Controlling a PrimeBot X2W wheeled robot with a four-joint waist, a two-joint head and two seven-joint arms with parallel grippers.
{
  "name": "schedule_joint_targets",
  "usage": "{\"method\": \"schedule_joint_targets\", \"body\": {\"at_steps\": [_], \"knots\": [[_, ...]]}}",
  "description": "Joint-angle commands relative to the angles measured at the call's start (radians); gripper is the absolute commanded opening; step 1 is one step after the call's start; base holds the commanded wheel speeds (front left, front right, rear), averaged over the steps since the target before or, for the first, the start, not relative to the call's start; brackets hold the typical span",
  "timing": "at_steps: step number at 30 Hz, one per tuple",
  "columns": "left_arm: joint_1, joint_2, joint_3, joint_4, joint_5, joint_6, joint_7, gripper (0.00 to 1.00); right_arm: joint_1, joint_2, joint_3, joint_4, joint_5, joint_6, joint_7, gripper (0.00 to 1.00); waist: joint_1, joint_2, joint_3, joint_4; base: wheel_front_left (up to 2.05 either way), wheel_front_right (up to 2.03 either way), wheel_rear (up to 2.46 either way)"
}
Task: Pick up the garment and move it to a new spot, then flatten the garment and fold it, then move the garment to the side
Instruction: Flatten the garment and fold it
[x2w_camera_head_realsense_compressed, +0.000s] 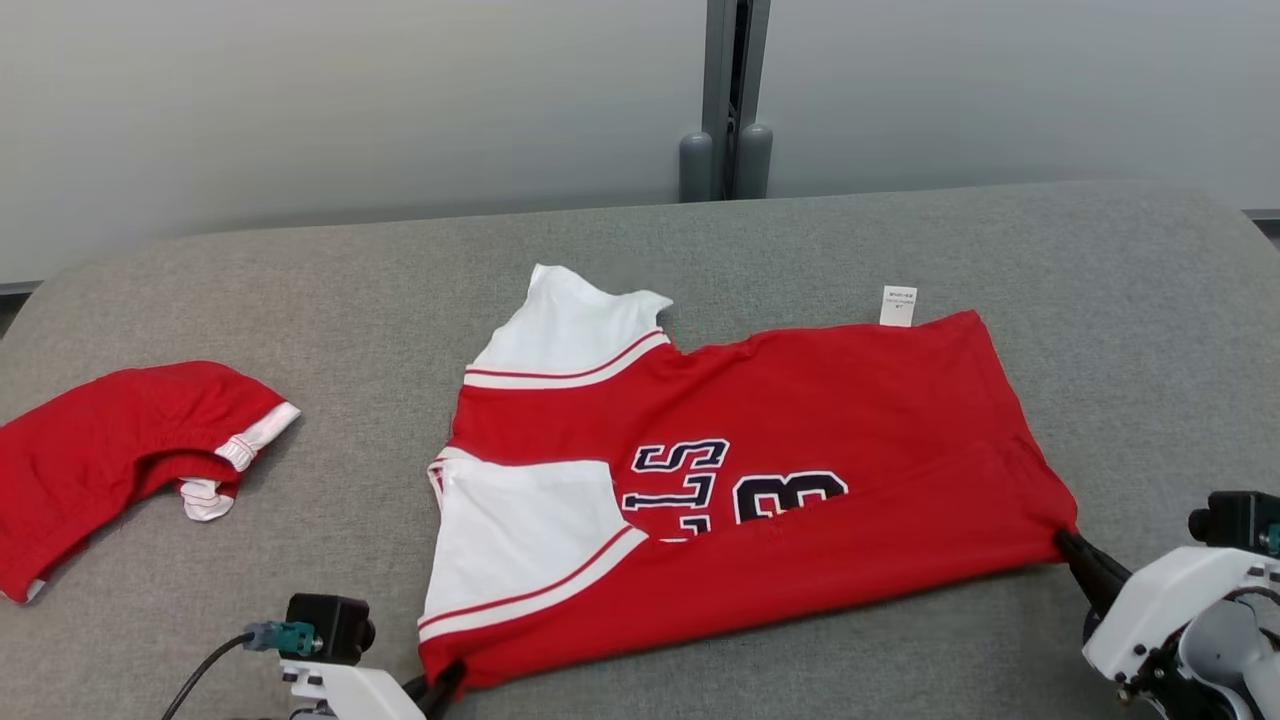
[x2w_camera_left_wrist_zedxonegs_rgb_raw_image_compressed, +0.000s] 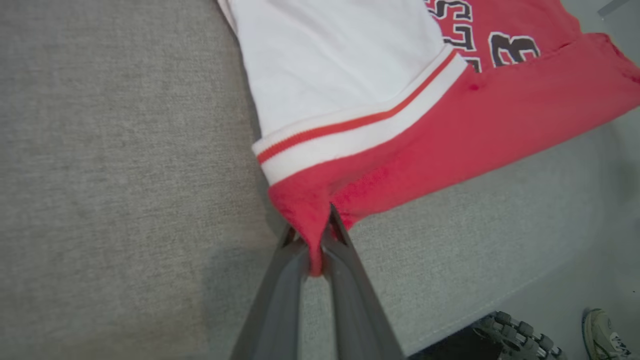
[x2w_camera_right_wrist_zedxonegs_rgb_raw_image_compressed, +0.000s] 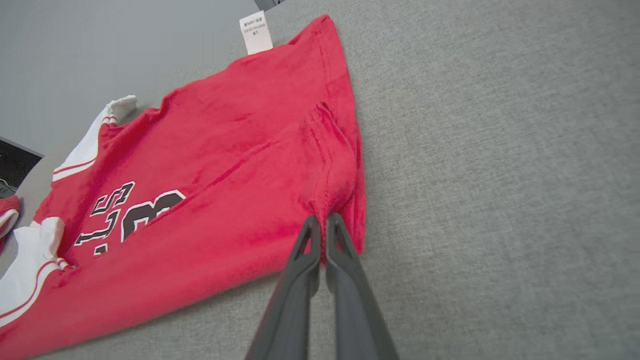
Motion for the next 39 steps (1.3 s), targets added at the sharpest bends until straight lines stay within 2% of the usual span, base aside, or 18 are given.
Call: {"method": "schedule_joint_targets", "body": {"at_steps": [1,6,14,22,23,24,25,26,35,39], "knots": [[0.010,0.013,0.001,-0.008,0.000,0.007,0.004,0.00,0.019,-0.010,-0.008,-0.008,0.002,0.000,0.009,0.00,0.0000,0.0000,-0.003,0.000,0.00,0.00,0.00],[0.048,0.047,-0.010,-0.078,-0.008,0.030,0.035,0.00,0.111,-0.014,-0.064,-0.073,-0.005,0.000,0.032,0.00,0.0000,0.0000,-0.016,-0.001,0.00,0.00,0.00],[0.109,0.086,-0.007,-0.148,-0.036,0.066,0.058,0.00,0.263,0.030,-0.173,-0.183,-0.043,0.000,0.080,0.00,0.0000,0.0000,-0.023,-0.012,0.00,0.00,0.00],[0.133,0.103,-0.007,-0.168,-0.044,0.095,0.075,0.00,0.346,0.091,-0.263,-0.277,-0.090,0.000,0.156,0.00,0.0000,0.0000,-0.024,-0.013,0.00,0.00,0.00],[0.131,0.102,-0.006,-0.167,-0.042,0.099,0.075,0.10,0.351,0.101,-0.272,-0.285,-0.095,0.000,0.169,0.00,0.0000,0.0000,-0.024,-0.013,0.00,0.00,0.00],[0.130,0.101,-0.006,-0.167,-0.042,0.102,0.077,0.55,0.356,0.111,-0.283,-0.292,-0.099,0.000,0.185,0.16,0.0000,0.0000,-0.024,-0.013,0.00,0.00,0.00],[0.130,0.099,-0.006,-0.166,-0.044,0.104,0.077,1.00,0.359,0.120,-0.295,-0.300,-0.107,0.000,0.198,0.72,0.0000,0.0000,-0.024,-0.013,0.00,0.00,0.00],[0.129,0.097,-0.008,-0.166,-0.045,0.105,0.080,1.00,0.359,0.129,-0.309,-0.309,-0.114,0.000,0.203,1.00,0.0000,0.0000,-0.024,-0.014,0.00,0.00,0.00],[0.093,0.109,0.009,-0.185,-0.015,0.115,0.050,1.00,0.362,0.189,-0.381,-0.402,-0.177,0.000,0.273,1.00,0.0000,0.0000,-0.024,-0.018,0.00,0.00,0.00],[0.038,0.118,0.027,-0.197,0.016,0.111,0.029,1.00,0.328,0.205,-0.397,-0.466,-0.187,0.000,0.245,1.00,0.0000,0.0000,-0.010,-0.022,0.00,0.00,0.00]]}}
